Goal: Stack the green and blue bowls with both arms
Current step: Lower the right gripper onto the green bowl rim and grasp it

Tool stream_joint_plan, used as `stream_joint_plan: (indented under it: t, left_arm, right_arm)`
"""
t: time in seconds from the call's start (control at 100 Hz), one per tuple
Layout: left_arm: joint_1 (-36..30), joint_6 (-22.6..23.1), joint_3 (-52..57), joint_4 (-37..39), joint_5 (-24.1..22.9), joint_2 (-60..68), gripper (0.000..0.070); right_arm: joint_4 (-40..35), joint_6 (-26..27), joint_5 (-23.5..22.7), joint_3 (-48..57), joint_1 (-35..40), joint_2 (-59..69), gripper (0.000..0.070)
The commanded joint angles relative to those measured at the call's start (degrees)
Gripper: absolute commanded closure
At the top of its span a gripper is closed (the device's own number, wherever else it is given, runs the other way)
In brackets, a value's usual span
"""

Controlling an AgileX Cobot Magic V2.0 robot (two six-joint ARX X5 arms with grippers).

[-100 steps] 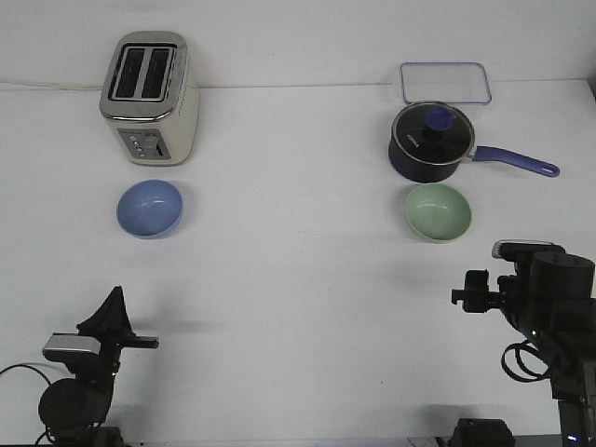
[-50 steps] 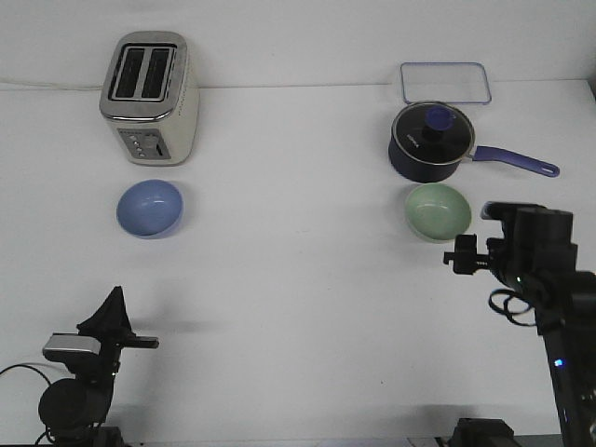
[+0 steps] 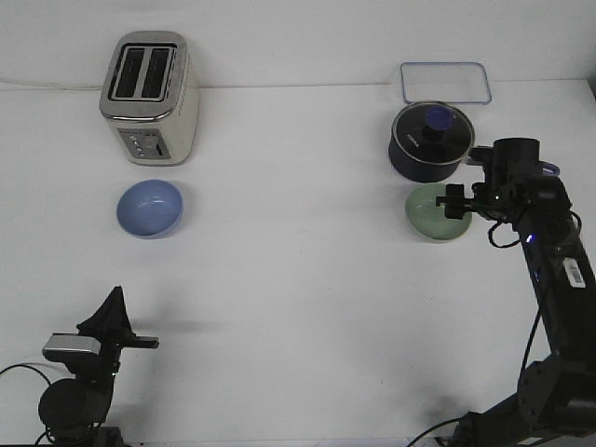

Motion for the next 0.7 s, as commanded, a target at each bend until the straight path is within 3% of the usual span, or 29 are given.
stream_joint_plan:
  t: [0.0, 0.69]
  left_arm:
    - [0.0, 0.3, -1.1, 0.6, 0.1, -0.1, 0.0689]
    - [0.0, 0.3, -1.1, 0.6, 0.1, -0.1, 0.0689]
  right_arm:
    - [0.9, -0.8, -0.7, 1.5, -0.4, 2.5, 0.0247]
    - [4.7, -0.9, -5.8, 1.4, -3.4, 14.8, 0.0249]
